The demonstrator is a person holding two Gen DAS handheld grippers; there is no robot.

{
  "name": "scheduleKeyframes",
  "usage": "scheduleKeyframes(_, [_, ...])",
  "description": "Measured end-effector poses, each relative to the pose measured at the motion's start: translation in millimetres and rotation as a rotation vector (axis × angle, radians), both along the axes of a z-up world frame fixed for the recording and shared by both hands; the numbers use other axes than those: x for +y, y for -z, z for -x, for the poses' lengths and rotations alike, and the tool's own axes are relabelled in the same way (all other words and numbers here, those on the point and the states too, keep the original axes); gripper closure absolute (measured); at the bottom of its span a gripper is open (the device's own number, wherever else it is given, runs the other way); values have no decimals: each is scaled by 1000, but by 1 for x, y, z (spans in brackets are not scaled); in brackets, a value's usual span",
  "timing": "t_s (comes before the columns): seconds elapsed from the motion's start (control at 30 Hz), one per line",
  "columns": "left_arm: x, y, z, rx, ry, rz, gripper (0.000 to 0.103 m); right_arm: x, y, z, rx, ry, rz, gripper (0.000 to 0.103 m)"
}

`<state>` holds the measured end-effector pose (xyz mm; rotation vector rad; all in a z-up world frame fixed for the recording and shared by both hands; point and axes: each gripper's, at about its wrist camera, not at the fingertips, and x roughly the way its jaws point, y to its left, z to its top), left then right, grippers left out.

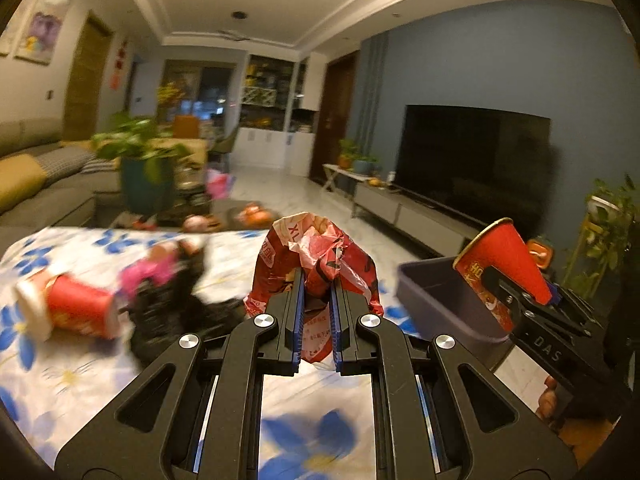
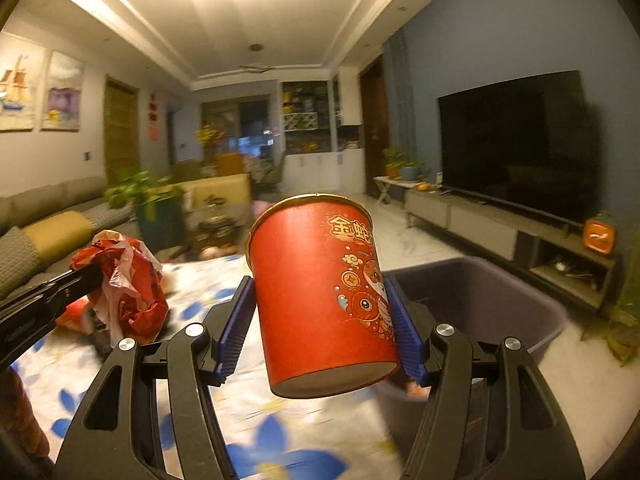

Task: Collect trash
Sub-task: 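Carry the red wrapper and red cup over the grey bin and release both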

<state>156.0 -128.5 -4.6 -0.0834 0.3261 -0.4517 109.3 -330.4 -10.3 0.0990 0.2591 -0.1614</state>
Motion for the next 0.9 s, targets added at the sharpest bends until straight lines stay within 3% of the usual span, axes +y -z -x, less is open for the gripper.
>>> scheduleKeyframes(0.4, [-115, -4, -33, -31, 208, -21, 92, -86, 4, -10, -12, 188, -28, 40])
scheduleKeyframes(0.9, [-176, 19, -66, 27, 315, -33, 92, -117, 13, -19, -8, 237, -54, 40])
